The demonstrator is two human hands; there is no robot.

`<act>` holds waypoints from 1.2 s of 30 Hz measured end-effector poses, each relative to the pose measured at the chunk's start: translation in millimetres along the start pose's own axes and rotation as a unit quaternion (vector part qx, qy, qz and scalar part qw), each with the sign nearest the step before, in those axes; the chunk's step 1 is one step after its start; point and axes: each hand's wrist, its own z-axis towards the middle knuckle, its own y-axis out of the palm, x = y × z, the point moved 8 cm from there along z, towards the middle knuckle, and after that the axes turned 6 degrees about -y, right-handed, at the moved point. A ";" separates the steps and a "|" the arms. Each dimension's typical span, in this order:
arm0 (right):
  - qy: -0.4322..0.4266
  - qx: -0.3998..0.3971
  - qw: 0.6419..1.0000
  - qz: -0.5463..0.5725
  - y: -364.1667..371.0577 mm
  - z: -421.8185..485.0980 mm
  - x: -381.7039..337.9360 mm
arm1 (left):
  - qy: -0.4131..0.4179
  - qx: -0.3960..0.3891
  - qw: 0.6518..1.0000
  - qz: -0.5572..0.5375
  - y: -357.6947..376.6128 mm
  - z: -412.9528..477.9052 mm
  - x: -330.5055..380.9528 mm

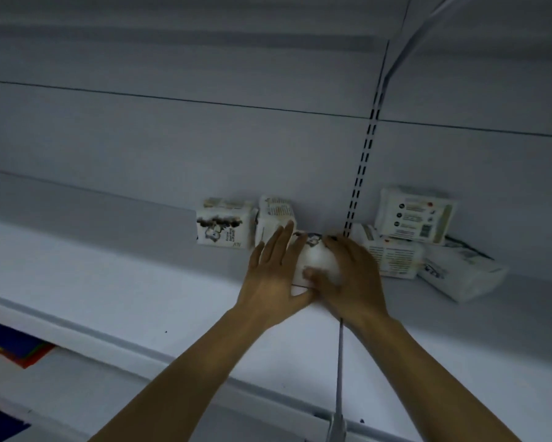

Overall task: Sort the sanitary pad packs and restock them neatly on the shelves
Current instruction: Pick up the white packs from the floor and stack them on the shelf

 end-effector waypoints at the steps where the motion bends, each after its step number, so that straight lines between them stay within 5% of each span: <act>1: -0.001 0.009 1.000 0.000 -1.5 1.8 0.6 | 0.008 0.007 1.000 -0.002 0.4 0.5 0.7; 8: -0.014 0.030 0.997 0.074 -15.6 4.9 -24.4 | 0.070 0.153 0.984 0.059 -31.1 0.9 21.6; 11: -0.015 0.004 0.996 0.082 -16.6 23.1 -39.3 | 0.058 0.146 0.984 0.081 -36.4 1.2 18.1; 14: -0.026 -0.056 0.983 0.171 -3.5 39.6 -45.0 | 0.054 0.172 0.978 0.108 -53.5 2.2 3.9; 17: 0.026 -0.005 0.954 0.298 2.3 62.6 -46.0 | -0.011 0.217 0.971 0.104 -85.8 8.7 -35.0; 20: 0.119 0.068 0.953 0.270 2.3 95.6 -41.5 | -0.179 0.156 0.967 -0.087 -97.7 3.3 -97.0; 23: 0.170 0.012 0.969 0.182 25.0 126.7 -38.9 | -0.365 0.087 0.854 -0.360 -72.7 -18.9 -150.4; 25: 0.182 -0.085 0.973 0.111 54.9 135.2 -41.2 | -0.421 0.103 0.791 -0.431 -62.2 -25.6 -170.6; 30: 0.168 -0.228 0.959 0.016 105.3 130.9 -21.5 | -0.423 0.081 0.790 -0.436 -54.5 -23.1 -173.3; 36: 0.187 -0.177 0.959 0.117 64.6 87.1 -6.8 | -0.420 0.037 0.804 -0.420 -54.2 -21.4 -160.2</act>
